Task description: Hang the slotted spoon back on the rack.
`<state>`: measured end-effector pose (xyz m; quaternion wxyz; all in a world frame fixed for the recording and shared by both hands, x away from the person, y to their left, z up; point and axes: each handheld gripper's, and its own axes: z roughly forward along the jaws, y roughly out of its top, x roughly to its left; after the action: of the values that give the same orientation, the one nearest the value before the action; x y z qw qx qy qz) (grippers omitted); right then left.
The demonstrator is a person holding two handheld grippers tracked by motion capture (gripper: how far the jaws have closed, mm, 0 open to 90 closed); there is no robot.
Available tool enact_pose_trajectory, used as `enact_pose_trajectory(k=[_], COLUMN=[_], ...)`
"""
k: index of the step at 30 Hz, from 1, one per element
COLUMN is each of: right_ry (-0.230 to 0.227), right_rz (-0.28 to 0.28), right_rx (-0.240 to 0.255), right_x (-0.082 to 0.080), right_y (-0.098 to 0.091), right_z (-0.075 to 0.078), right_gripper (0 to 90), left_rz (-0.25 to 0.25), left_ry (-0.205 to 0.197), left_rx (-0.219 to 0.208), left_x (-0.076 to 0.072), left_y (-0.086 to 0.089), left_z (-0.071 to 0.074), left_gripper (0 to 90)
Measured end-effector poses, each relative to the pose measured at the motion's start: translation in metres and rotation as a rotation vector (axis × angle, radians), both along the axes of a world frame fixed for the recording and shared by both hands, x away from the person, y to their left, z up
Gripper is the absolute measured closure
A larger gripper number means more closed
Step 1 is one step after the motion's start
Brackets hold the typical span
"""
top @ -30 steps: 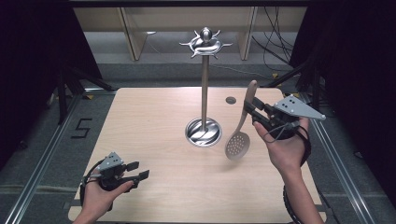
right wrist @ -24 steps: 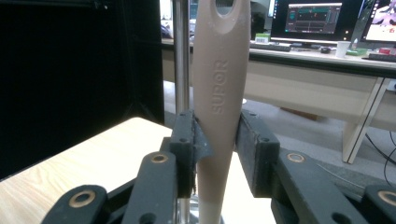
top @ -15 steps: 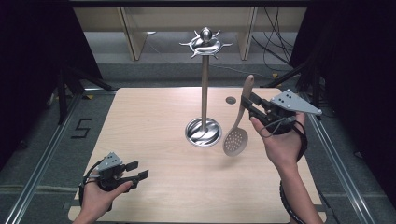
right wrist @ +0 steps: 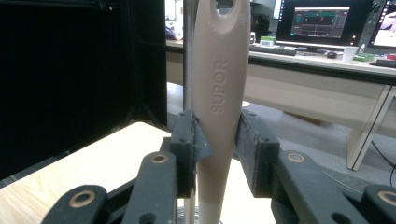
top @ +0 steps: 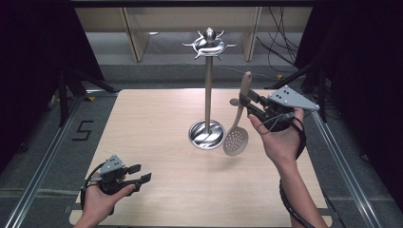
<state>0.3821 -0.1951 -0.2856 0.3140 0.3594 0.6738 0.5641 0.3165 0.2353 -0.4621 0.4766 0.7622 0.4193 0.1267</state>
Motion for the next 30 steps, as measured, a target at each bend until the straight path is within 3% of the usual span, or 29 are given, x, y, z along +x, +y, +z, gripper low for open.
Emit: enact_pose_trajectory(k=[9, 17, 30], right_ry=[0.005, -0.011, 0.006], right_rz=[0.014, 0.014, 0.039], right_rx=[0.039, 0.018, 0.033], right_x=[0.005, 0.011, 0.019], right_y=[0.007, 0.013, 0.029], right_z=[0.003, 0.01, 0.016], right_gripper=[69.6, 69.6, 69.6], left_rz=[-0.003, -0.004, 0.01], left_ry=[-0.005, 0.004, 0.003], left_rx=[0.016, 0.007, 0.0], left_x=[0.001, 0.001, 0.001], left_y=[0.0, 0.0, 0.001], left_z=[0.0, -0.001, -0.002], left_gripper=[40.2, 40.2, 40.1])
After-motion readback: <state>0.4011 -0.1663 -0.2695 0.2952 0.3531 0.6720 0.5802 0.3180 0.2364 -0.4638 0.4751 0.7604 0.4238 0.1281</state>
